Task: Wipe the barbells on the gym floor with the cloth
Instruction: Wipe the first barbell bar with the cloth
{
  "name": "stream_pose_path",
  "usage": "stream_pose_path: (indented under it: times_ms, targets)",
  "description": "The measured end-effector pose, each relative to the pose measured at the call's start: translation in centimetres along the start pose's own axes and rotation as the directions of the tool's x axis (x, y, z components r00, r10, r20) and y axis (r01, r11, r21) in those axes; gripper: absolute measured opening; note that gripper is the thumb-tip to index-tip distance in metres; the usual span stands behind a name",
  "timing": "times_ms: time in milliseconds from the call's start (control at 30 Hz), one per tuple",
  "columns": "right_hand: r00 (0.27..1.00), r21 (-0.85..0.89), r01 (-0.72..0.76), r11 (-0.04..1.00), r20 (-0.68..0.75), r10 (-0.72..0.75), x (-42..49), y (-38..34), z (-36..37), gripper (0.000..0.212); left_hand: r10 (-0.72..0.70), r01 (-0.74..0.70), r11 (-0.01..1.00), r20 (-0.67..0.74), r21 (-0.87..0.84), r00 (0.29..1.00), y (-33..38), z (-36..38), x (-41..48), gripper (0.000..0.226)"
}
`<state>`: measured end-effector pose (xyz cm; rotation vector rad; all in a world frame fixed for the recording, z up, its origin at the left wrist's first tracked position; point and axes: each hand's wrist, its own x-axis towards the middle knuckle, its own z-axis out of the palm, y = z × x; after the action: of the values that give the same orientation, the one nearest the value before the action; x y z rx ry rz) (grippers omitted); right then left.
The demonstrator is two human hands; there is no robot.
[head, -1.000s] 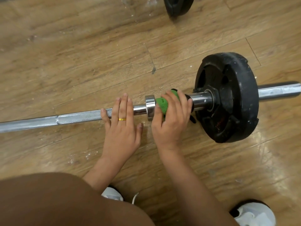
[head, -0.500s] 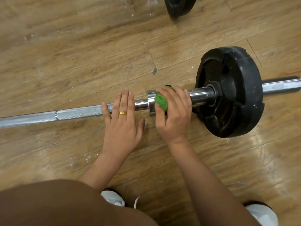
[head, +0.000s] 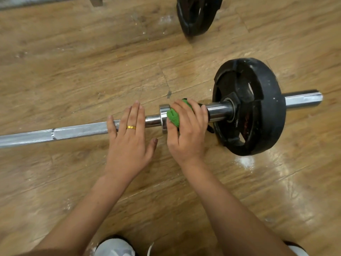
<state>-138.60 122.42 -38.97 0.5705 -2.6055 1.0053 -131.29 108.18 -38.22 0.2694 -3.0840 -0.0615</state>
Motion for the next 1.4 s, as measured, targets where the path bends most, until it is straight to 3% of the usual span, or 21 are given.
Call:
stream_pose_path:
  times_ms: [100,300,467,633,733,800,900,1033,1133,1300,1400]
  targets:
    - [0.996,-0.023,0.060,0.998,0.061,-0.059,0.9,1.4,-0.3,0.041,-0.010,0.010,1.000,-0.004,0.001,1.000,-0.3,0.0,0.9,0.085]
    - [0.998,-0.049,0.005,0.999,0.062,-0.002,2.8,1.3,0.1,0.040,0.010,-0.010,1.000,-0.012,-0.028,1.000,-0.6,0.4,1.5,0.087]
    - [0.979,-0.142,-0.198,0.970,0.017,0.202,3.2,1.9,-0.5,0.047,-0.018,0.019,0.999,0.015,-0.026,1.000,-0.6,0.2,2.5,0.092]
    - [0.990,-0.090,-0.144,0.985,-0.001,0.144,5.8,2.4,0.1,0.026,0.009,-0.008,0.999,0.034,-0.034,0.999,-1.3,0.2,3.8,0.094]
    - [0.981,-0.026,-0.194,0.981,0.007,0.194,7.8,1.7,-0.3,0.016,-0.003,0.005,0.998,0.038,-0.058,0.999,-1.2,0.1,4.5,0.094]
    - [0.974,0.073,-0.211,0.975,0.095,0.204,8.7,0.4,0.0,0.019,-0.005,0.006,0.998,0.027,-0.065,1.000,-1.2,0.2,4.9,0.095]
    - [0.977,0.081,-0.106,0.991,0.193,0.088,8.1,-1.9,1.8,0.032,0.016,-0.014,0.996,0.026,-0.083,1.000,-1.8,0.3,5.3,0.094]
    - [0.991,0.067,-0.036,0.997,0.133,0.026,6.3,-1.6,2.5,0.036,0.063,-0.061,0.993,0.022,-0.097,0.998,-3.2,0.1,5.5,0.086]
    - [0.988,0.055,-0.016,0.998,0.157,0.008,5.9,-1.1,2.2,0.040,-0.012,0.010,0.997,-0.027,-0.079,1.000,-4.6,0.1,4.8,0.076]
    - [0.978,-0.005,-0.118,0.993,0.173,0.118,8.8,-2.4,2.9,0.029,-0.080,0.075,0.988,-0.030,-0.132,0.996,-4.6,0.3,4.4,0.079]
    - [0.982,0.036,-0.142,0.989,0.128,0.136,5.5,-3.9,2.8,0.038,-0.056,0.054,0.990,-0.014,-0.127,0.998,-5.0,0.2,4.5,0.079]
